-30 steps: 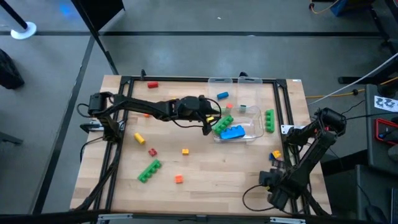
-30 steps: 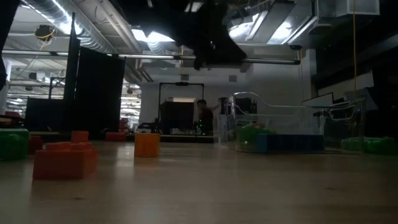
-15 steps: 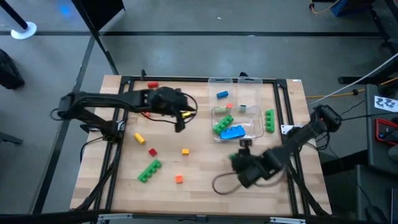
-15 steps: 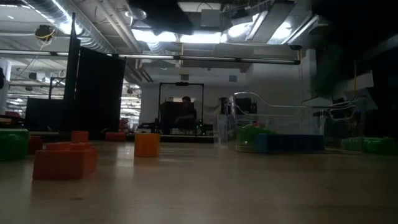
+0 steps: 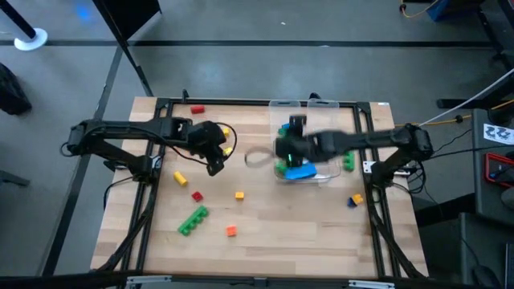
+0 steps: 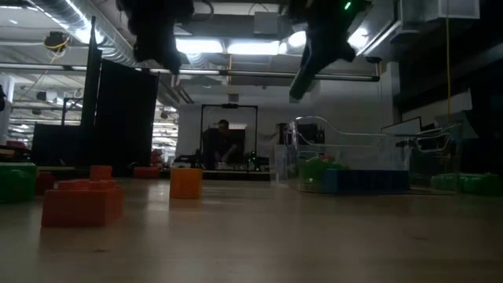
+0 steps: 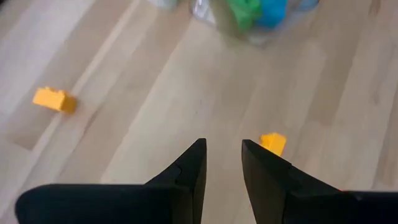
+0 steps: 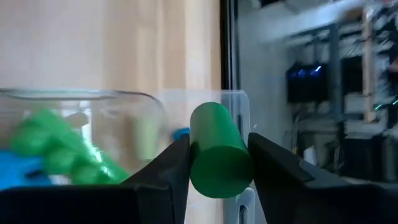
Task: Sort blocks by size
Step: Put the green cylindrical block into the left transparent bin, then put the bottom left small yellow 4 stud game piece into the right transparent bin, then put the small blue 4 stud game piece into the right transparent bin
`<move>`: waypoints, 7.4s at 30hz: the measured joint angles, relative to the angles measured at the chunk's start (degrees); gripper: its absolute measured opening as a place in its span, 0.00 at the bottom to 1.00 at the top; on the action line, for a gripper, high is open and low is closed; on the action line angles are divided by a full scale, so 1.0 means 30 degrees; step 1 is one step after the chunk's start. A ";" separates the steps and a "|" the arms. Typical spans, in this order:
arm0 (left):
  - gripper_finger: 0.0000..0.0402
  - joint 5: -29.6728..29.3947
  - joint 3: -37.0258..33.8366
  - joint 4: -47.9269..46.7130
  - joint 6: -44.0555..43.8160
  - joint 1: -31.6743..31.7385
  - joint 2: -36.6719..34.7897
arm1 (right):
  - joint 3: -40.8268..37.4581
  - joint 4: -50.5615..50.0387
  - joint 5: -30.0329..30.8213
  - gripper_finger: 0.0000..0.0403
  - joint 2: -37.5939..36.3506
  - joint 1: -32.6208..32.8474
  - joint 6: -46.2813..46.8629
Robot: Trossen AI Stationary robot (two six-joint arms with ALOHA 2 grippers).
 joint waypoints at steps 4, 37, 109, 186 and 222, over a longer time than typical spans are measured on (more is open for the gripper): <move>0.21 -0.0010 -0.1002 0.0727 0.0170 -0.0487 0.0000 | -0.0036 0.0850 -0.2394 0.38 0.0279 -0.3071 -0.1226; 0.21 -0.0623 -0.4994 1.3884 0.1332 -0.6640 0.4106 | -0.0036 0.4261 -0.8312 0.43 0.5299 -0.8971 -0.2100; 0.49 -0.4481 -0.4947 1.2860 0.2150 -0.7419 0.9107 | 0.6805 -0.7221 -0.6681 0.66 0.1673 -0.3046 0.1218; 0.30 0.1378 1.3823 2.6390 0.5898 0.4206 2.3868 | -0.3519 -1.3244 -0.9131 0.66 -0.6599 1.2682 3.3717; 0.49 0.1490 1.3875 2.2319 0.8112 0.3698 2.1464 | -0.9526 -1.0047 -1.3838 0.66 -0.3334 1.2669 3.9101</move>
